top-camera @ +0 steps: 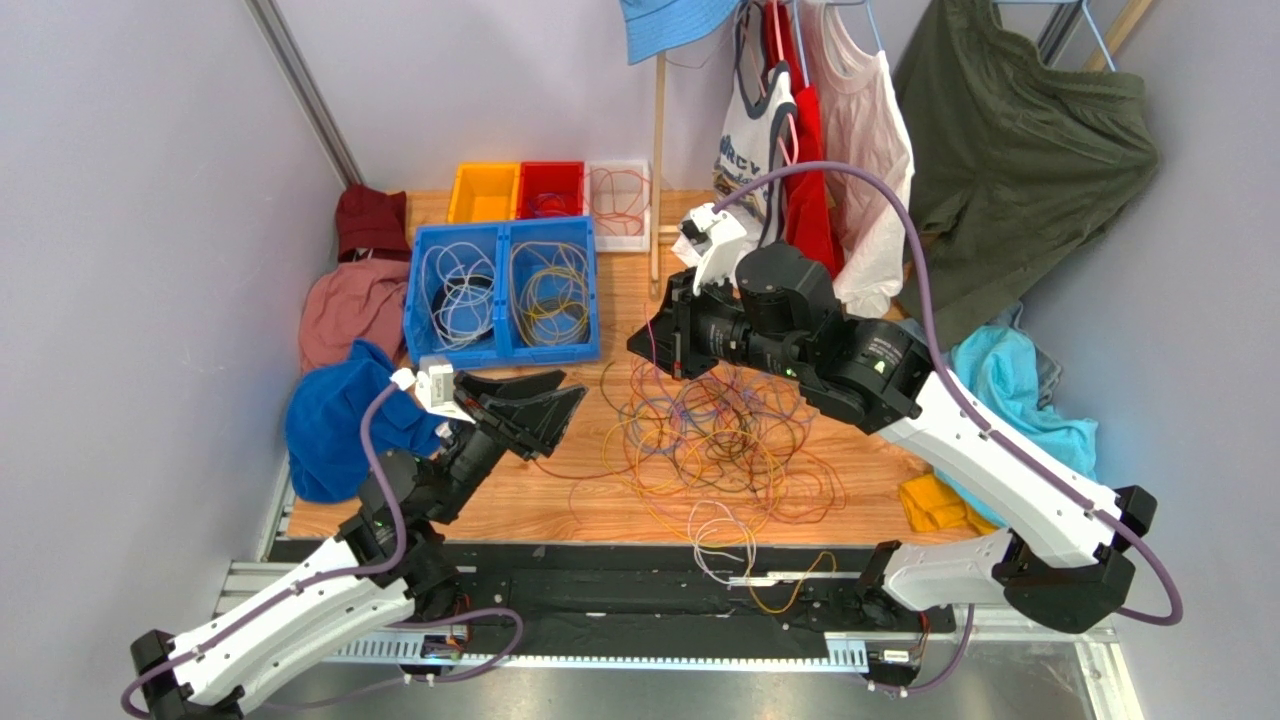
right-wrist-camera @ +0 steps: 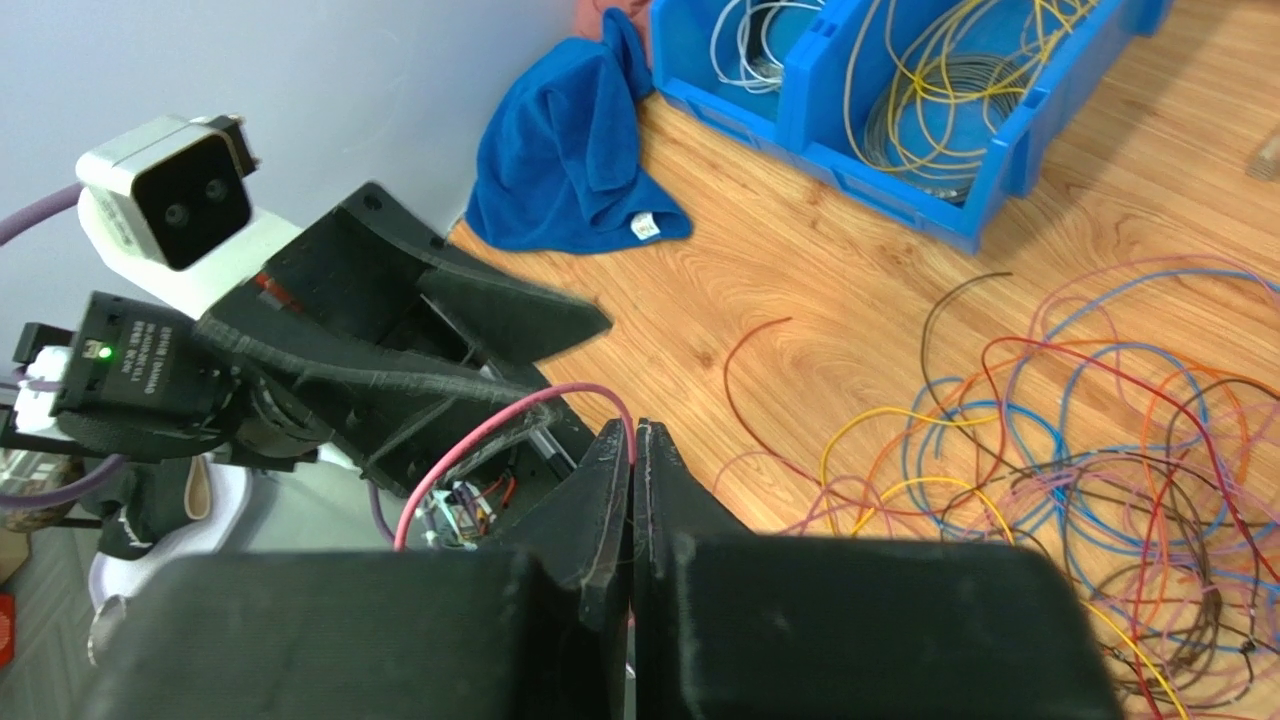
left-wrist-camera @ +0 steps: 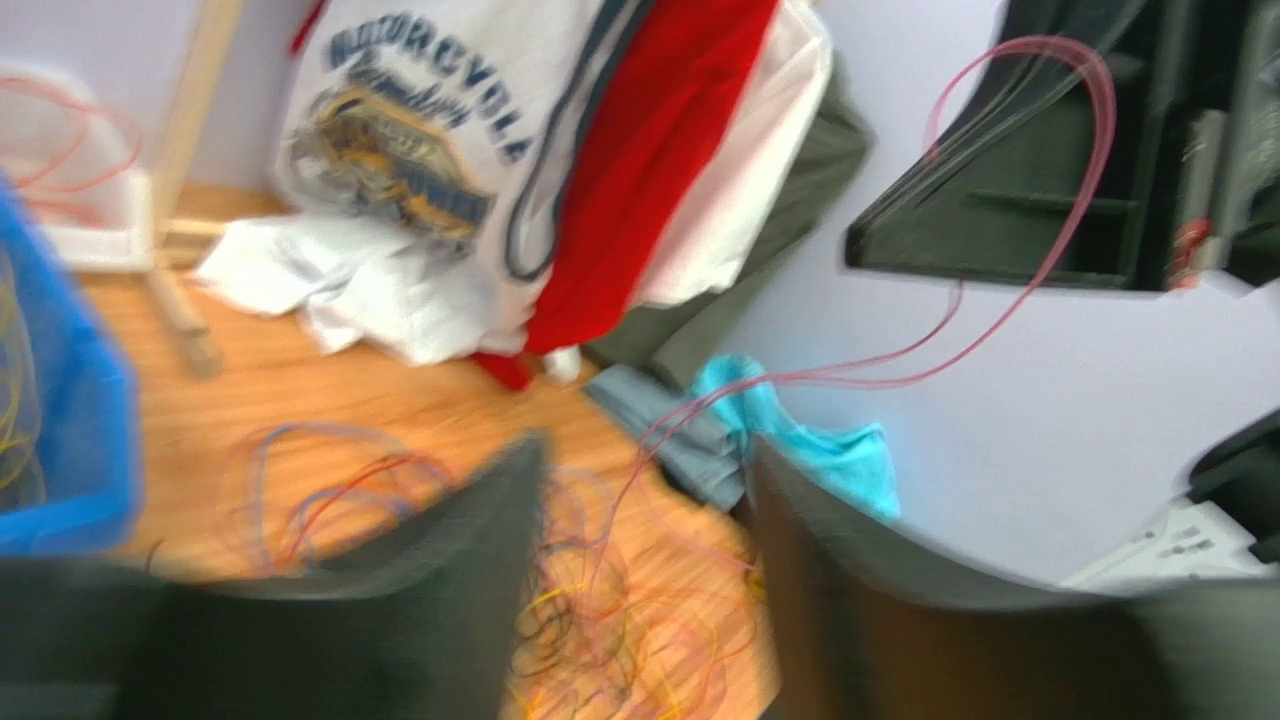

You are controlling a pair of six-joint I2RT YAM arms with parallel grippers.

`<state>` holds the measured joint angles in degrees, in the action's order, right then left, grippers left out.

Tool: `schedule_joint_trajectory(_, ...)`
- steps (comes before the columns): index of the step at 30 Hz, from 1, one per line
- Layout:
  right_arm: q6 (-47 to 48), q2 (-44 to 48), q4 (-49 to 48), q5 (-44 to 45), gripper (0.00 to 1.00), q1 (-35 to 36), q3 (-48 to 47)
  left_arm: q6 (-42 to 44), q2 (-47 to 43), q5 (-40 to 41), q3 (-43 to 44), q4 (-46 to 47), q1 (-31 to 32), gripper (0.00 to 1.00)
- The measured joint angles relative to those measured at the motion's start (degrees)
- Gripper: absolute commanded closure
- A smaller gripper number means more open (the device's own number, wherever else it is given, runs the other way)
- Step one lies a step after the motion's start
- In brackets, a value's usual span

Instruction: Untangle the cables

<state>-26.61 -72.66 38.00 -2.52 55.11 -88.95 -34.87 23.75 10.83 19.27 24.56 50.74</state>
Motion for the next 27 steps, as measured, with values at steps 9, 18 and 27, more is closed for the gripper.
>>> schedule_joint_trajectory(9,0.5,-1.2,2.0,1.2,1.0,0.0,-0.3,0.7,-3.0,-5.6,-0.8,-10.8,0.0,0.07)
schedule_joint_trajectory(18,0.8,-1.6,4.0,1.2,1.0,0.0,-7.0,0.3,12.7,-11.6,-13.5,7.1,0.0,0.06)
schedule_joint_trajectory(27,1.2,-2.2,6.1,0.9,1.0,0.0,-11.3,0.5,30.7,-12.6,-13.4,23.6,2.0,0.05)
